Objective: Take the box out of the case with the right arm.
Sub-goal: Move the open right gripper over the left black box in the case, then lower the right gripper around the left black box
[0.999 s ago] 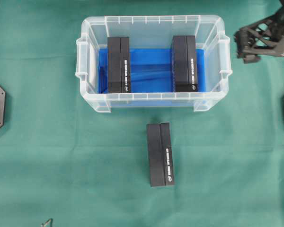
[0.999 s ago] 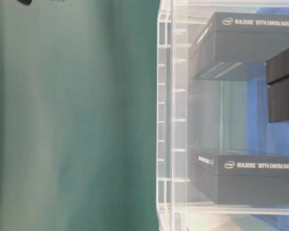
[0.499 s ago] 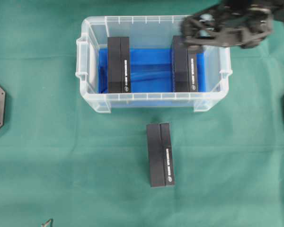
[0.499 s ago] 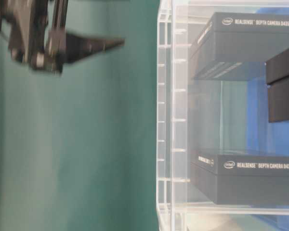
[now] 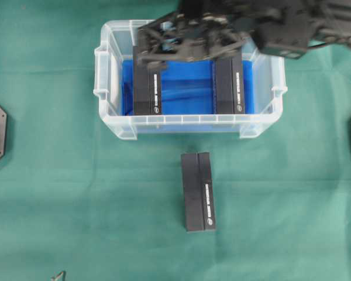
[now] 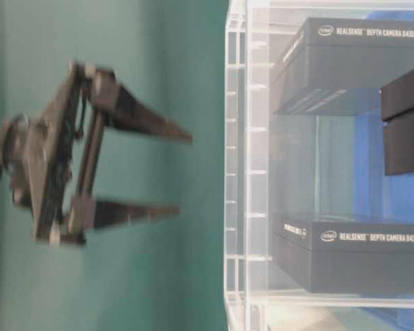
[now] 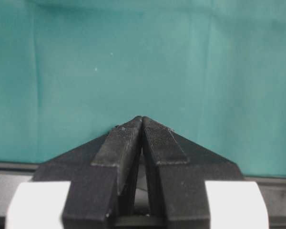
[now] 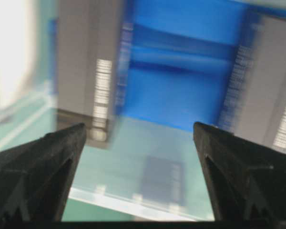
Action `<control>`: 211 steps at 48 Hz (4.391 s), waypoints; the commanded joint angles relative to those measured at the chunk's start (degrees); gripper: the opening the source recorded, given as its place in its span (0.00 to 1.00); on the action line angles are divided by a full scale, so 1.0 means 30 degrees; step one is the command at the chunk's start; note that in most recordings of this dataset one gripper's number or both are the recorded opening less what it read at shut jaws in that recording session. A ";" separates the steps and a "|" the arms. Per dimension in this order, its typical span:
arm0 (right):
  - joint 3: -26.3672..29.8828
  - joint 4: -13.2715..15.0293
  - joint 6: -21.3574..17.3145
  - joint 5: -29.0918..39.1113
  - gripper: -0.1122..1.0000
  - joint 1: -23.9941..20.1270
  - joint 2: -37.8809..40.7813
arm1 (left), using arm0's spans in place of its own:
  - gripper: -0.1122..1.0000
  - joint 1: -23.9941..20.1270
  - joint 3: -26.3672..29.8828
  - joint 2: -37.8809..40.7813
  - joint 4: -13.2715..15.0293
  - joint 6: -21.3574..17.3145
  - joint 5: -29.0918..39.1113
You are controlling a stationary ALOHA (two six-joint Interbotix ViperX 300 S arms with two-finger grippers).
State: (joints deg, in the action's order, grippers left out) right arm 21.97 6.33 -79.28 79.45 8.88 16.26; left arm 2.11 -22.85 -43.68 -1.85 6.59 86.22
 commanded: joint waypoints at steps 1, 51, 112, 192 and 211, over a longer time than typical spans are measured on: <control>0.1934 -0.0029 0.0117 -0.0059 0.90 -0.0234 0.0527 | 0.10 -0.0029 0.0410 -0.0059 -0.0029 0.0029 -0.0059; 0.4980 -0.0234 0.0176 0.0557 0.94 -0.0498 0.2900 | 0.10 -0.0029 0.0498 -0.0322 -0.0029 0.0059 0.0410; 0.4922 -0.0029 0.0029 -0.0029 0.95 -0.0439 0.3193 | 0.10 -0.0029 0.0498 -0.0322 -0.0059 0.0059 0.0410; 0.1084 -0.0293 0.0029 -0.3486 0.95 0.0176 0.3633 | 0.10 -0.0029 0.0469 -0.0059 -0.0029 0.0088 0.0322; 0.0645 -0.0791 -0.0088 -0.4014 0.95 0.0176 0.4365 | 0.10 -0.0059 0.0410 -0.0059 -0.0029 0.0059 0.0322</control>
State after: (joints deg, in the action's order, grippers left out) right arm 23.47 4.13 -79.37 67.76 9.49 30.85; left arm 2.11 -22.85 -44.12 -1.85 6.77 87.45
